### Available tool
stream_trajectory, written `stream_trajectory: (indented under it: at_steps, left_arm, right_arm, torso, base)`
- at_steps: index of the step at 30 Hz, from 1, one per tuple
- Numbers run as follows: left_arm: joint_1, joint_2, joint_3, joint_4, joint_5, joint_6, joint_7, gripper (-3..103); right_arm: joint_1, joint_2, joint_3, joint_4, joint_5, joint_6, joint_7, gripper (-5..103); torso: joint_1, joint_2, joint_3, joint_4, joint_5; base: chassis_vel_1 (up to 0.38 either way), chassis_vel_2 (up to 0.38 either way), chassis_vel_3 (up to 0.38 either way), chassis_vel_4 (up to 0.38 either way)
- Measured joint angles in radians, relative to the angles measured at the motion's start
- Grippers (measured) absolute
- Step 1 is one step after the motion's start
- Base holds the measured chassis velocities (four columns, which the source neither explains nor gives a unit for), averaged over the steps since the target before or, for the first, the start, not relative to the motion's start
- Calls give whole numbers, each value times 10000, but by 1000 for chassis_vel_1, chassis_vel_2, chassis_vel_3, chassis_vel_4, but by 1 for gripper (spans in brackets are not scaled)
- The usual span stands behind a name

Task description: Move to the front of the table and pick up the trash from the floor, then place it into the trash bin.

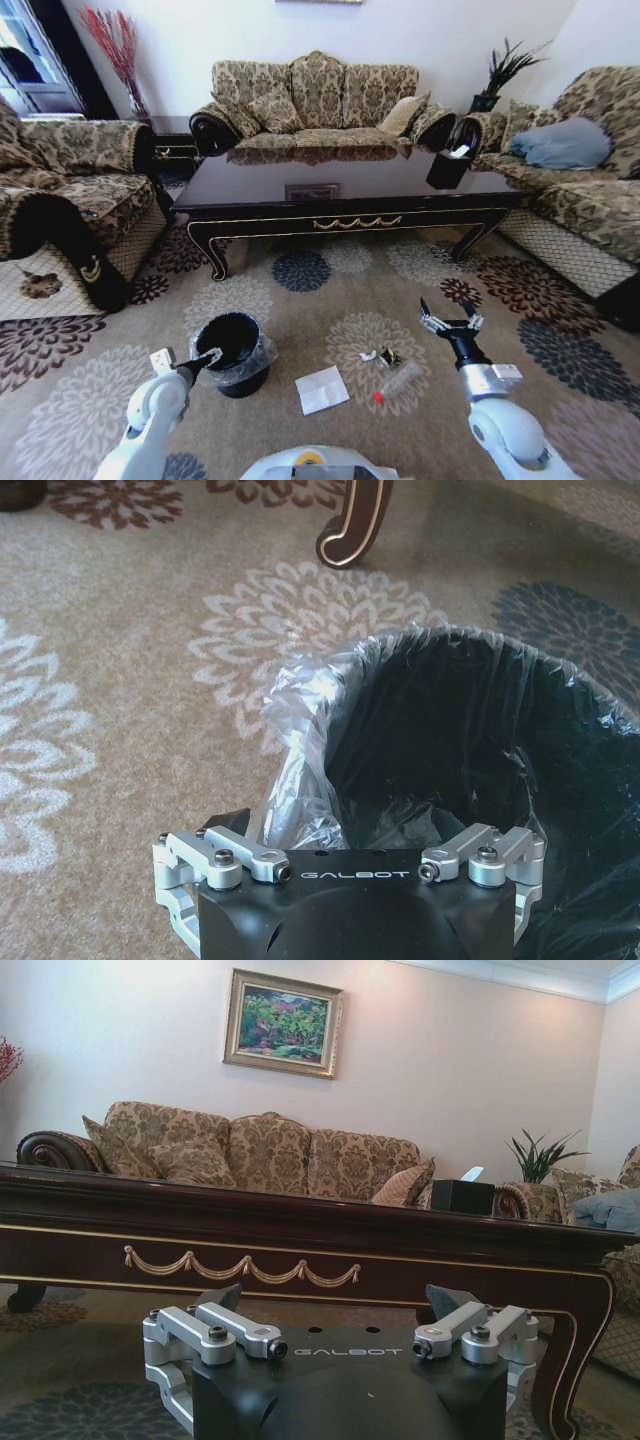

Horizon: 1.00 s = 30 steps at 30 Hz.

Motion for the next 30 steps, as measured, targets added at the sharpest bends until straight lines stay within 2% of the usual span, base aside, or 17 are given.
stream_trajectory:
  at_steps: [1,2,4,8,10,14,16,20,22,27,30]
  left_arm:
    - [-20,-7,25,46,16,-2,12,102]
    - [-36,-16,39,93,63,-3,27,99]
    - [-41,-33,49,134,115,-4,46,99]
    - [-32,-96,56,163,256,-25,96,77]
    - [-21,-104,50,154,273,-25,107,77]
    - [97,-90,-61,104,357,-24,186,55]
    - [124,-83,-81,93,384,-24,203,55]
    - [353,-87,-233,-78,534,-24,272,34]
    - [406,-96,-267,-122,563,-24,270,34]
    - [726,-118,-512,-398,712,-14,290,7]
    - [851,-119,-621,-540,718,1,329,3]
  right_arm:
    - [0,7,0,-5,-1,6,0,100]
    - [-2,13,-1,-12,-2,12,1,100]
    - [-6,18,0,-20,-5,20,1,100]
    - [-26,28,2,-60,-36,74,2,100]
    - [-27,19,1,-66,-41,80,5,100]
    - [35,-23,-18,-75,-51,89,52,100]
    - [47,-23,-26,-82,-60,89,69,100]
    - [170,4,-152,-182,-268,21,283,100]
    - [219,16,-179,-179,-264,-155,354,100]
    - [522,67,-361,40,570,-1534,1196,100]
    - [574,66,-414,-19,674,-1855,1591,100]
  torso:
    - [0,0,0,0,0]
    - [0,0,0,0,0]
    - [0,0,0,0,0]
    - [-1,0,-1,0,3]
    - [-1,0,-1,0,3]
    - [0,0,0,0,-3]
    - [-1,0,0,0,-3]
    - [0,0,0,-1,0]
    - [0,0,0,-1,0]
    - [0,0,0,1,-2]
    - [0,0,0,1,-3]
  base:
    - [0,0,0,0]
    - [0,0,0,0]
    - [0,0,0,0]
    - [0,0,0,0]
    - [0,0,0,0]
    - [0,0,0,0]
    - [0,0,0,0]
    - [0,0,0,0]
    - [0,0,0,0]
    - [0,0,0,0]
    - [0,0,0,0]
